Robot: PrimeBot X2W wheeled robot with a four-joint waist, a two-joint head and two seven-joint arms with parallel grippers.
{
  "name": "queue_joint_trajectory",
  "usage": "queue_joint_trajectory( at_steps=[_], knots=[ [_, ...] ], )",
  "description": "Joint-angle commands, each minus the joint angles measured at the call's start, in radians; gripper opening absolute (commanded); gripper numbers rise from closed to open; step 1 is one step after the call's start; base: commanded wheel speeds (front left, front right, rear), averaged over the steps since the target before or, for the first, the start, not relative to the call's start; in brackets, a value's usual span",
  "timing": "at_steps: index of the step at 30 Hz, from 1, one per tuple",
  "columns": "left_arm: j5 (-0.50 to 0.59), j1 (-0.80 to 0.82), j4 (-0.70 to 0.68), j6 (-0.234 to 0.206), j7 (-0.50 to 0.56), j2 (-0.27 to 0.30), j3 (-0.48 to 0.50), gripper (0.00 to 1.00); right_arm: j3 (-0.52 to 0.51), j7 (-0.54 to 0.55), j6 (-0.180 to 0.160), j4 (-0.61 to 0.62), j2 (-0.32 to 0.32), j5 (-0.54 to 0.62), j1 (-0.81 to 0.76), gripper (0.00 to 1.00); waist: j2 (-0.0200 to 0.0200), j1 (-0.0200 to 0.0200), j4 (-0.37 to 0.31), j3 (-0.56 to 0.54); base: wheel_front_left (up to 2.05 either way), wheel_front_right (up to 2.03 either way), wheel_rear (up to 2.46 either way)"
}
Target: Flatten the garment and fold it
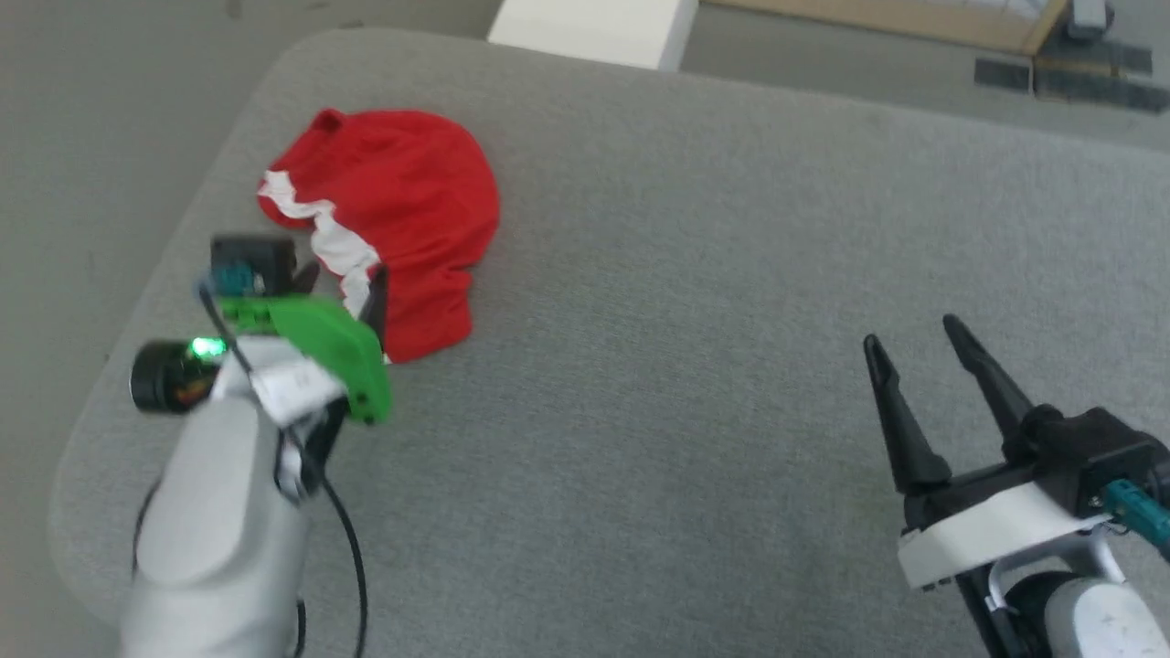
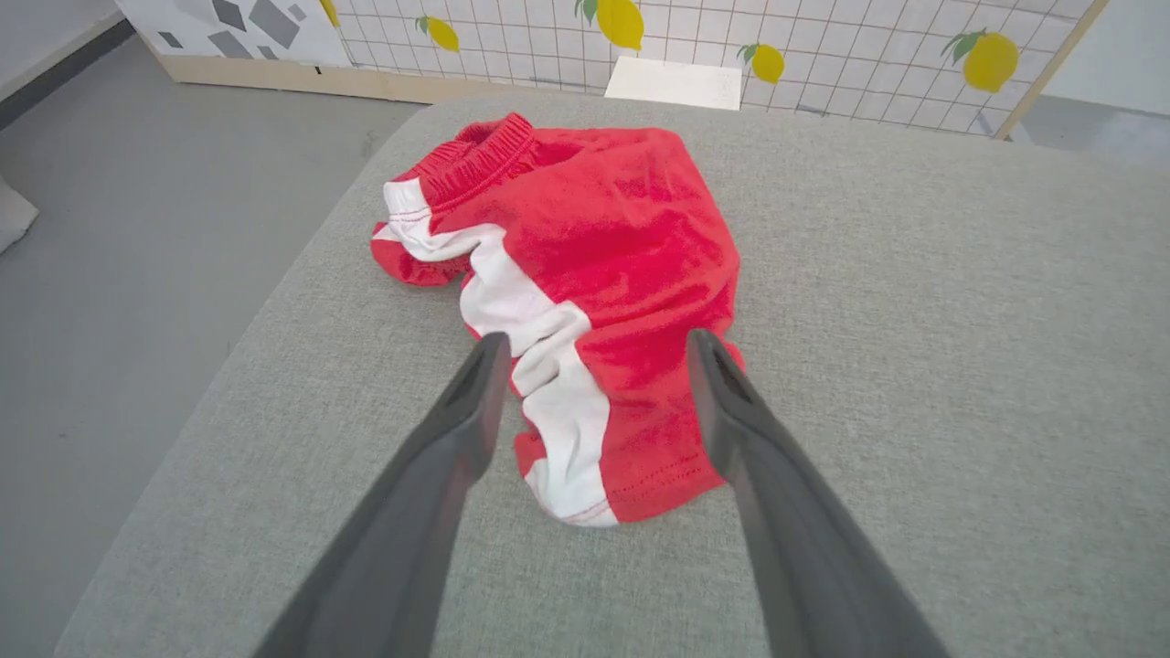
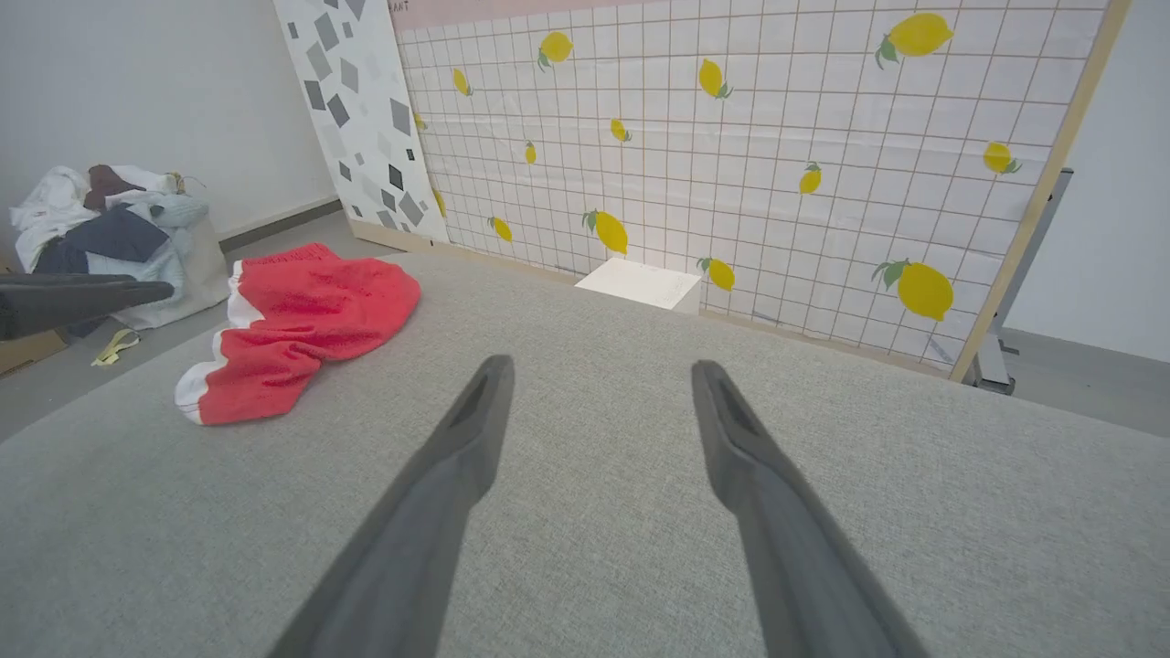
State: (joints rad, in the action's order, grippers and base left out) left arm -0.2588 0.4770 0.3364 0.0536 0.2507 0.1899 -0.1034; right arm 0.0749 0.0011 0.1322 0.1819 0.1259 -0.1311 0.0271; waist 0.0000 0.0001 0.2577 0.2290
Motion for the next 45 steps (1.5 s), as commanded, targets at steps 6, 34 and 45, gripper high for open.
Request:
queue_joint_trajectory(
  at_steps=[6, 34, 45],
  knots=[
    [-0.067, 0.222, 0.199, 0.028, 0.224, 0.053, 0.015, 1.00, -0.001, 0.015, -0.002, 0.054, 0.020, 0.000, 0.050, 1.00, 0.0000, -0.0001, -0.109, 0.159, 0.00, 0.00, 0.00],
    [-0.144, 0.341, 0.341, 0.058, 0.350, 0.140, 0.000, 0.00, -0.022, 0.013, -0.002, 0.075, 0.024, 0.002, 0.040, 1.00, 0.0000, -0.0001, -0.128, 0.153, 0.00, 0.00, 0.00],
    [-0.110, 0.412, 0.212, 0.034, -0.022, 0.101, 0.013, 0.00, -0.037, 0.005, -0.002, 0.019, 0.005, -0.006, 0.003, 1.00, 0.0000, -0.0001, -0.116, -0.026, 0.00, 0.00, 0.00]
  ],
)
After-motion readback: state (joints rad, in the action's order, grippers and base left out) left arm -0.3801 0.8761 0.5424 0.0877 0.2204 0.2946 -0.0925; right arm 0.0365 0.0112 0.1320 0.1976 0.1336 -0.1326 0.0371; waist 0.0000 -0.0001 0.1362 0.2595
